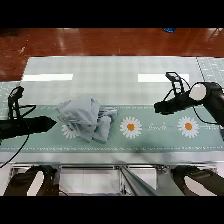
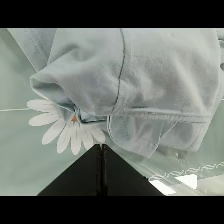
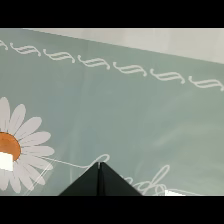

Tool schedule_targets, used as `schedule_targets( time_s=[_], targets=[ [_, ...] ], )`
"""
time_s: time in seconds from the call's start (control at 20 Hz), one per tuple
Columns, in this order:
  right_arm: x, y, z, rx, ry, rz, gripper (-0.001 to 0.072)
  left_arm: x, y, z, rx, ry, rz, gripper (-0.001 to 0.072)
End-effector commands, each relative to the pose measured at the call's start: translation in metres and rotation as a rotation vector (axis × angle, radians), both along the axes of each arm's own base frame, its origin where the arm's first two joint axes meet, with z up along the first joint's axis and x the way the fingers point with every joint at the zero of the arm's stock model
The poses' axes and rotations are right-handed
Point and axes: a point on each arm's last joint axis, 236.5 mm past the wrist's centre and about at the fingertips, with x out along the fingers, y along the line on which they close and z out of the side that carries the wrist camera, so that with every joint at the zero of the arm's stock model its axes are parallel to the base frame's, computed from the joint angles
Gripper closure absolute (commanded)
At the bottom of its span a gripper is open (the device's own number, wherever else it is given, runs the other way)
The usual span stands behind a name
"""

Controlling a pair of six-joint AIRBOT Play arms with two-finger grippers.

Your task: Fold the shirts.

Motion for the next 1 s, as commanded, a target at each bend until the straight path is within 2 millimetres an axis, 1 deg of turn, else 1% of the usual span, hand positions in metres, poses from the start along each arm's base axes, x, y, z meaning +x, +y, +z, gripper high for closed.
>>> schedule_targets(
  time_s=[0.0,0.65,0.7,0.8,0.9,0.95],
  targets=[
    [0.0,0.0,0.001,0.001,-0.002,0.001,0.069,0.0,0.0,0.0,0.0,-0.001,0.0,0.069],
    [0.0,0.0,0.001,0.001,-0.003,0.001,0.069,0.003,0.001,0.001,0.002,-0.014,0.008,0.069],
    [0.004,0.001,0.001,0.003,-0.016,-0.003,0.0691,0.003,0.001,0.001,0.002,-0.014,0.008,0.069],
    [0.023,0.002,0.007,0.011,-0.1,-0.018,0.069,0.009,0.003,0.003,0.007,-0.037,0.021,0.069],
    [0.039,0.004,0.013,0.026,-0.169,-0.037,0.0691,0.019,0.007,0.007,0.014,-0.079,0.044,0.0685],
    [0.047,0.005,0.016,0.037,-0.203,-0.047,0.069,0.025,0.01,0.01,0.018,-0.105,0.059,0.0604]
  ],
)
